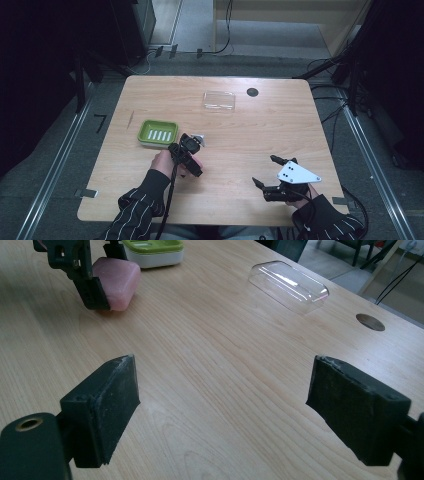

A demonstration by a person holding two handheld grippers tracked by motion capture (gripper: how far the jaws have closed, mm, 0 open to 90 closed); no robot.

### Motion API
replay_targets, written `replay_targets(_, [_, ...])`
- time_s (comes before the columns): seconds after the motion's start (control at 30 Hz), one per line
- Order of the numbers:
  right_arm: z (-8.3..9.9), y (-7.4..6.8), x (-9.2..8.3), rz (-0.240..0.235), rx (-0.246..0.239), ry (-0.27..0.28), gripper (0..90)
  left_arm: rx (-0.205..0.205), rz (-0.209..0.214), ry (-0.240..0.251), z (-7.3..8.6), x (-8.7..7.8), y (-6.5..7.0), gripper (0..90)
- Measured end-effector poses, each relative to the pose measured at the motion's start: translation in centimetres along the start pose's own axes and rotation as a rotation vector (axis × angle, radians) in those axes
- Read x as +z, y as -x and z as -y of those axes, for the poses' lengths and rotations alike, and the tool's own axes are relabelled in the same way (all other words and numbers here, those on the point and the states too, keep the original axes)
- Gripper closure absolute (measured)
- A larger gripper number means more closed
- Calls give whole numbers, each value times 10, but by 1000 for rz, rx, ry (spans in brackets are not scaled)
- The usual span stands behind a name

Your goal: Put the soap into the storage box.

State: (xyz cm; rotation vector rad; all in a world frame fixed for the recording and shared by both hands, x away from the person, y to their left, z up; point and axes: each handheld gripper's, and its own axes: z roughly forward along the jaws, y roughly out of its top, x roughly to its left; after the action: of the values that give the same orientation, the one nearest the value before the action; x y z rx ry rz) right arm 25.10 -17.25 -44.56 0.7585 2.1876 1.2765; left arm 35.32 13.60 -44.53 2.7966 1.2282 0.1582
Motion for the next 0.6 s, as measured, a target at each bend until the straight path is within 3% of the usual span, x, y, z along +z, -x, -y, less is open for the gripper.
replay_targets(0.3, [1, 0, -3, 8, 8, 2, 138, 28, 4, 2, -1, -3, 2, 136])
replay_targets(0.6, [2, 0, -3, 10, 13, 2, 138, 29, 7, 2, 2, -6, -4, 136])
